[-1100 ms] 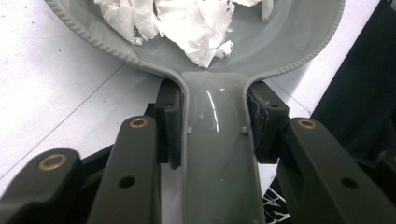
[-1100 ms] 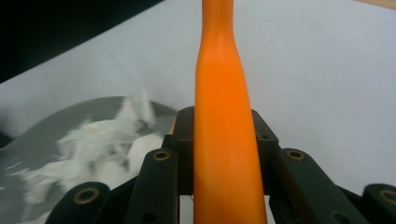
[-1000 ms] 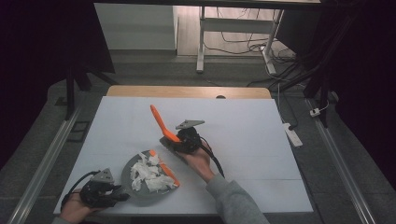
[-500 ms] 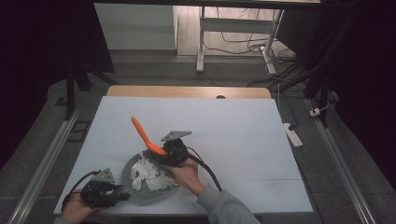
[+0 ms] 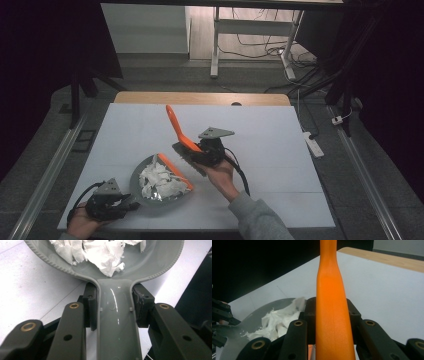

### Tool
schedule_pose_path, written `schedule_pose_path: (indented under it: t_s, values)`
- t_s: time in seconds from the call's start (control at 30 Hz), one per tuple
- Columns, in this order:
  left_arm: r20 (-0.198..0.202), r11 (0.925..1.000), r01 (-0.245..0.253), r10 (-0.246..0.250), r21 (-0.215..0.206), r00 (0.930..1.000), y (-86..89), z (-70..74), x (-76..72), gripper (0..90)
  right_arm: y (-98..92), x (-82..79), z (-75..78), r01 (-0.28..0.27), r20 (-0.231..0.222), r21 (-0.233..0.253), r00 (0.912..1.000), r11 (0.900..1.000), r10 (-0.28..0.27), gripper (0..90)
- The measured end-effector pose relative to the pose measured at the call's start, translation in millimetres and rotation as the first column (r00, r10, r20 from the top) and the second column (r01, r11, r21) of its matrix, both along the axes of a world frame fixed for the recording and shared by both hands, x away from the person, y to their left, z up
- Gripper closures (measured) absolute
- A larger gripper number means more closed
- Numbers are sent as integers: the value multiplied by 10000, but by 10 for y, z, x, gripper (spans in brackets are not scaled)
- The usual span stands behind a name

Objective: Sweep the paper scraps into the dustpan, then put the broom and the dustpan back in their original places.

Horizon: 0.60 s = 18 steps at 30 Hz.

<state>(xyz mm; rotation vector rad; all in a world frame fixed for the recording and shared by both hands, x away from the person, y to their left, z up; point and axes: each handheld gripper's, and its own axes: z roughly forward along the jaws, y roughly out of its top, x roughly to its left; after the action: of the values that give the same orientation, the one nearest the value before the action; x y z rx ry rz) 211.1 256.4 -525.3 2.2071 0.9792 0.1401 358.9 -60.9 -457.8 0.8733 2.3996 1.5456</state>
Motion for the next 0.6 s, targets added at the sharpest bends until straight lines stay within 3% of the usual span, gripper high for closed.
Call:
schedule_pose_path:
  t_s: [0.27,0.6]
  values:
    - [148,9980,-615,617,-125,9980,0,38,7,617,-404,15,42,294,59,3,9995,9996,-294,706]
    - [113,9864,-1624,1627,-262,9866,2,83,47,617,-791,-16,34,489,-155,5,9987,9988,-488,707]
